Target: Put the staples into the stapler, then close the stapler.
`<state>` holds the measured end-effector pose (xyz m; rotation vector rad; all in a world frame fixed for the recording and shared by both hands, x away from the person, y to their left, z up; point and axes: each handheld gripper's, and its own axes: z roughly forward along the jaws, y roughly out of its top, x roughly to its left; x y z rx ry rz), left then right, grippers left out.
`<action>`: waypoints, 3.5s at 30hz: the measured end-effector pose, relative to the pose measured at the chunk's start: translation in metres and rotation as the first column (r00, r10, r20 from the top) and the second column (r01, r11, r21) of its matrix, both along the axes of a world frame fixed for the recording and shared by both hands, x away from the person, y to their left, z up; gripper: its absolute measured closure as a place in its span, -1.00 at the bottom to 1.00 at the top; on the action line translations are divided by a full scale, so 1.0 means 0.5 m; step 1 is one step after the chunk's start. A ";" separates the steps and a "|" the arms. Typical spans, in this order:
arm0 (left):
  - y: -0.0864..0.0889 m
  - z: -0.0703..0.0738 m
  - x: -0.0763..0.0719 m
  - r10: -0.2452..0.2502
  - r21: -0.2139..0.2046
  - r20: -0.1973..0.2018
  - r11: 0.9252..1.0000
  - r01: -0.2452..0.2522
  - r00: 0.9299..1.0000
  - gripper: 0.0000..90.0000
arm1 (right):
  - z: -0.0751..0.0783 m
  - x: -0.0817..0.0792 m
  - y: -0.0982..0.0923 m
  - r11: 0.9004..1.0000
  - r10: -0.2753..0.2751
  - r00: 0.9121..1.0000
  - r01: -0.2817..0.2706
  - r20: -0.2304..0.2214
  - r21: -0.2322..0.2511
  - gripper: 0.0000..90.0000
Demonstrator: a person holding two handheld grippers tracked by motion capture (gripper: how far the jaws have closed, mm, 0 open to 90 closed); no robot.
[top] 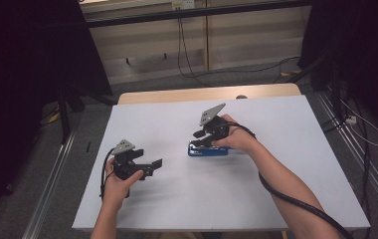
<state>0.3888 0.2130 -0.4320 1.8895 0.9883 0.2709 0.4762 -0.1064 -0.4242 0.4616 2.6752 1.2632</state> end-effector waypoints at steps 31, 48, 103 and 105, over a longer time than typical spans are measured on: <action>-0.036 -0.002 0.001 -0.060 0.021 0.001 0.998 0.060 0.998 -0.85 | 0.038 -0.120 -0.142 0.931 -0.359 0.932 0.354 0.041 0.093 -0.48; -0.046 -0.001 -0.004 -0.071 0.034 0.001 0.997 0.071 0.997 -0.85 | 0.020 -0.196 -0.211 0.890 -0.453 0.888 0.446 0.072 0.094 -0.67; -0.107 -0.008 0.015 -0.101 0.069 0.019 0.993 0.100 0.995 -0.72 | -0.031 -0.256 -0.348 0.673 -0.729 0.684 0.718 -0.003 0.179 0.08; -0.111 -0.009 0.018 -0.095 0.066 0.017 0.993 0.094 0.995 -0.70 | -0.035 -0.255 -0.345 0.668 -0.736 0.677 0.726 0.002 0.162 0.16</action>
